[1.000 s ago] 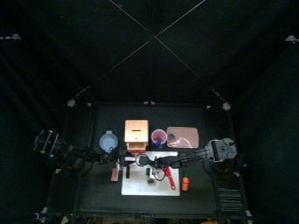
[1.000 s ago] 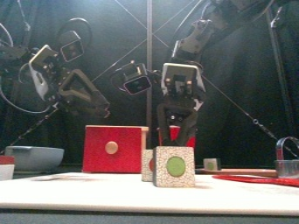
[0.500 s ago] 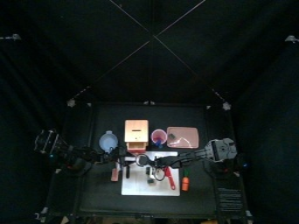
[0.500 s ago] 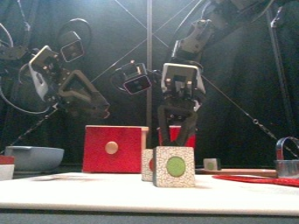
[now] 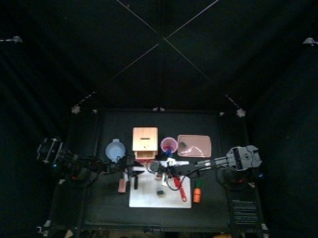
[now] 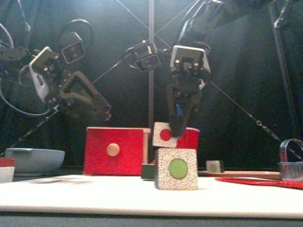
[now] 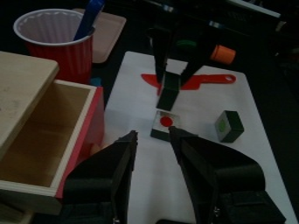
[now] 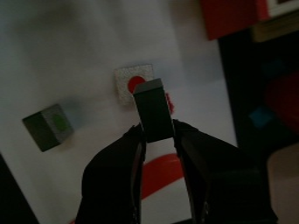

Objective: Place sushi on board then cut the sushi with the knife then place the pieces on the plate
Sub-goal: Place the 4 sushi pieces on the plate

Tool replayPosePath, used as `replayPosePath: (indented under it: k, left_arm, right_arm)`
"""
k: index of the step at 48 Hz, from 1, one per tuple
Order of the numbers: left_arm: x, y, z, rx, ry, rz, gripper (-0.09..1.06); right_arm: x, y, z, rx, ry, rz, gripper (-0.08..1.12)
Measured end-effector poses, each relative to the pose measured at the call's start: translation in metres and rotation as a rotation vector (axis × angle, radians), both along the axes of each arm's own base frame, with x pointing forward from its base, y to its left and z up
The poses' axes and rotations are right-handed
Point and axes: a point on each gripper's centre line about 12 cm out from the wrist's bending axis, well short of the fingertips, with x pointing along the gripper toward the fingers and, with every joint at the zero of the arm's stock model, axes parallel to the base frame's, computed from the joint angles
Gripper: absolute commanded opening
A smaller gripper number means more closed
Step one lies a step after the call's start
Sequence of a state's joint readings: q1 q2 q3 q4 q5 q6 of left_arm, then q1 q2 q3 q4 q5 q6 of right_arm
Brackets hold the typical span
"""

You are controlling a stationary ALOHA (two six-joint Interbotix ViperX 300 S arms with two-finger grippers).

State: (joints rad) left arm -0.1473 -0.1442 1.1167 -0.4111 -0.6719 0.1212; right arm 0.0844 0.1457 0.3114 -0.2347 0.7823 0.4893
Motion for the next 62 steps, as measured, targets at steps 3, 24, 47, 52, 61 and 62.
replayPosePath:
  k: [3,24,47,52,61,62]
  left_arm:
    - [0.0,0.0,0.0,0.001,0.0,0.0,0.76]
    - [0.0,0.0,0.0,0.0,0.0,0.0,0.76]
    - [0.001,-0.001,-0.001,0.004,0.002,-0.003,0.76]
    - [0.001,0.0,-0.001,0.004,0.005,-0.001,0.76]
    - [0.001,0.0,-0.002,0.003,0.008,-0.002,0.76]
    - [0.001,-0.001,-0.002,0.003,0.008,-0.002,0.76]
  right_arm:
    - [-0.005,-0.002,0.003,-0.027,0.009,-0.018,0.58]
    - [-0.066,0.001,0.002,-0.052,0.113,-0.174,0.58]
    - [-0.179,-0.066,0.004,0.022,-0.018,-0.55,0.58]
    - [-0.189,-0.098,0.001,0.045,-0.12,-0.661,0.58]
    - [-0.207,-0.149,-0.013,0.067,-0.196,-0.87,0.59]
    - [-0.209,-0.152,-0.015,0.067,-0.196,-0.884,0.59]
